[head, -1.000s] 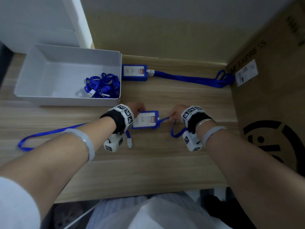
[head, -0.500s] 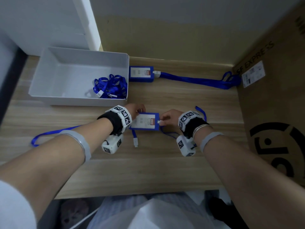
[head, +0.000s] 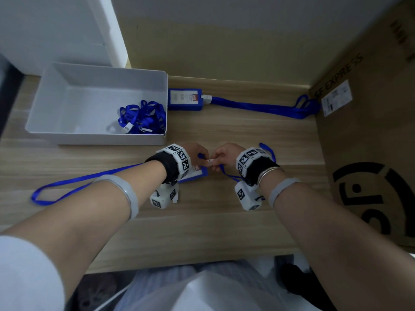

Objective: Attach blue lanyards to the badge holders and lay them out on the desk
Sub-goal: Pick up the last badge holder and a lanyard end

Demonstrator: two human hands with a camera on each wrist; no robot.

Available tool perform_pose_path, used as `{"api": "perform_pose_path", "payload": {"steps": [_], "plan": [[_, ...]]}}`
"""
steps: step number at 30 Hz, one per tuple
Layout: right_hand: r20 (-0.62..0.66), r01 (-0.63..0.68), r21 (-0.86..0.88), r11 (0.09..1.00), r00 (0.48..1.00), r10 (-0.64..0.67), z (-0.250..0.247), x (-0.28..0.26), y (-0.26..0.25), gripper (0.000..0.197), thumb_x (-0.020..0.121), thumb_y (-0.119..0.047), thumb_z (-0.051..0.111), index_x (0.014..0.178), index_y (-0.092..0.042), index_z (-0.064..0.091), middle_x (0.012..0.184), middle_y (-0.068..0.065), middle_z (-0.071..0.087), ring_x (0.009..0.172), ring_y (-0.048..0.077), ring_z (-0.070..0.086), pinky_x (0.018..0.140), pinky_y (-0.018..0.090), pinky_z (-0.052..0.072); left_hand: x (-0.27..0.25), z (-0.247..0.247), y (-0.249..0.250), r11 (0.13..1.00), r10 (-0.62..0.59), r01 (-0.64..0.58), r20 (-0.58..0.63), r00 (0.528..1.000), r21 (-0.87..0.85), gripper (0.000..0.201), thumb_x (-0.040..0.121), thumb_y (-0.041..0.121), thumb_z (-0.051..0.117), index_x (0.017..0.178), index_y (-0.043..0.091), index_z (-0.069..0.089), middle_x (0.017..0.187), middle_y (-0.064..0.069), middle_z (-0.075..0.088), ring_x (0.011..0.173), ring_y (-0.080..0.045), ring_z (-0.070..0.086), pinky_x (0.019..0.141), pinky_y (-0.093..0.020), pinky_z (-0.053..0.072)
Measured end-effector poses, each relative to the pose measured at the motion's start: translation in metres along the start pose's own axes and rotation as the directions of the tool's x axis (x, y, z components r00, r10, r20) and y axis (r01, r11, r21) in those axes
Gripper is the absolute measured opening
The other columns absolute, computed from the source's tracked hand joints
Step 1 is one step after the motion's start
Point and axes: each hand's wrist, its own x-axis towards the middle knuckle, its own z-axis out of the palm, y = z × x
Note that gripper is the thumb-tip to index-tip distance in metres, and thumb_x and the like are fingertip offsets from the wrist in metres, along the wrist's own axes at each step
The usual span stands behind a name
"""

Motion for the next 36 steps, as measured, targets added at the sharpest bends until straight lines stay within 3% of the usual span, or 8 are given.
{"api": "perform_pose_path", "payload": {"steps": [6, 10, 15, 22, 25, 28, 31, 36], "plan": [[0.011, 0.028, 0.054, 0.998, 1.000, -0.029, -0.001, -0.002, 0.005, 0.013, 0.088, -0.017, 0.062, 0.094, -0.008, 0.069, 0.080, 0.003, 0.071, 0.074, 0.012, 0.064, 0.085, 0.026, 0.048, 0.006, -0.002, 0.002, 0.999, 0.012, -0.013, 0.014, 1.000, 0.045, 0.024, 0.086, 0.026, 0.061, 0.104, 0.011, 0.066, 0.087, 0.002, 0.053, 0.080, -0.013, 0.046, 0.054, -0.014, 0.030], [0.026, 0.070, 0.109, 0.992, 0.997, -0.074, -0.002, -0.001, 0.008, 0.010, 0.088, -0.011, 0.061, 0.080, -0.016, 0.065, 0.073, -0.003, 0.067, 0.069, 0.009, 0.064, 0.088, 0.030, 0.049, 0.010, 0.000, 0.002, 0.998, 0.032, -0.032, 0.006, 0.999, 0.047, 0.019, 0.086, 0.024, 0.062, 0.100, 0.012, 0.066, 0.087, 0.001, 0.055, 0.081, -0.013, 0.047, 0.058, -0.015, 0.032], [0.018, 0.093, 0.138, 0.986, 0.995, -0.096, -0.004, 0.000, 0.013, 0.020, 0.088, -0.007, 0.061, 0.074, -0.021, 0.063, 0.069, -0.006, 0.067, 0.055, -0.007, 0.063, 0.078, 0.018, 0.049, 0.011, 0.000, 0.002, 0.998, 0.055, -0.055, -0.008, 0.998, 0.002, 0.016, 0.085, 0.021, 0.063, 0.097, 0.011, 0.067, 0.085, 0.001, 0.056, 0.080, -0.014, 0.049, 0.059, -0.014, 0.033], [0.031, 0.116, 0.194, 0.974, 0.992, -0.124, -0.006, 0.001, 0.016, 0.022, 0.088, -0.006, 0.060, 0.074, -0.022, 0.063, 0.071, -0.004, 0.067, 0.060, -0.004, 0.064, 0.080, 0.019, 0.050, 0.014, 0.002, 0.000, 0.998, 0.061, -0.061, -0.015, 0.998, -0.029, 0.017, 0.086, 0.021, 0.062, 0.098, 0.010, 0.066, 0.081, 0.005, 0.054, 0.081, -0.013, 0.049, 0.059, -0.013, 0.034], [0.030, 0.103, 0.177, 0.979, 0.993, -0.110, -0.006, 0.001, 0.015, 0.013, 0.090, -0.006, 0.057, 0.082, -0.013, 0.063, 0.072, -0.004, 0.066, 0.057, -0.008, 0.063, 0.075, 0.014, 0.050, 0.013, 0.001, 0.000, 0.998, 0.046, -0.046, -0.006, 0.999, -0.030, 0.024, 0.087, 0.026, 0.061, 0.106, 0.012, 0.064, 0.089, 0.004, 0.054, 0.085, -0.012, 0.048, 0.060, -0.015, 0.035], [0.005, 0.047, 0.171, 0.984, 0.999, -0.049, -0.005, 0.002, 0.020, 0.008, 0.091, -0.008, 0.058, 0.091, -0.006, 0.065, 0.070, -0.006, 0.067, 0.061, 0.000, 0.064, 0.084, 0.028, 0.052, 0.012, -0.001, -0.007, 0.996, 0.015, -0.014, 0.004, 1.000, -0.091, 0.042, 0.084, 0.027, 0.066, 0.122, 0.016, 0.053, 0.105, 0.002, 0.052, 0.099, -0.016, 0.051, 0.083, -0.025, 0.043], [-0.001, -0.001, 0.152, 0.988, 1.000, 0.001, -0.005, 0.000, 0.023, 0.012, 0.091, -0.012, 0.058, 0.092, -0.004, 0.067, 0.072, -0.004, 0.068, 0.068, 0.009, 0.063, 0.092, 0.036, 0.050, 0.010, -0.003, -0.013, 0.996, -0.041, 0.044, 0.031, 0.999, -0.075, 0.043, 0.087, 0.017, 0.063, 0.126, 0.007, 0.051, 0.125, -0.013, 0.056, 0.116, -0.028, 0.054, 0.097, -0.033, 0.043], [-0.040, -0.049, 0.135, 0.990, 0.998, 0.055, -0.004, -0.002, 0.021, 0.013, 0.088, -0.018, 0.061, 0.077, -0.016, 0.067, 0.070, -0.007, 0.069, 0.066, 0.010, 0.064, 0.089, 0.033, 0.050, 0.007, -0.005, -0.016, 0.999, -0.011, 0.011, 0.014, 1.000, -0.044, 0.030, 0.089, 0.013, 0.059, 0.116, 0.000, 0.059, 0.121, -0.017, 0.062, 0.112, -0.029, 0.058, 0.082, -0.024, 0.041]]}}
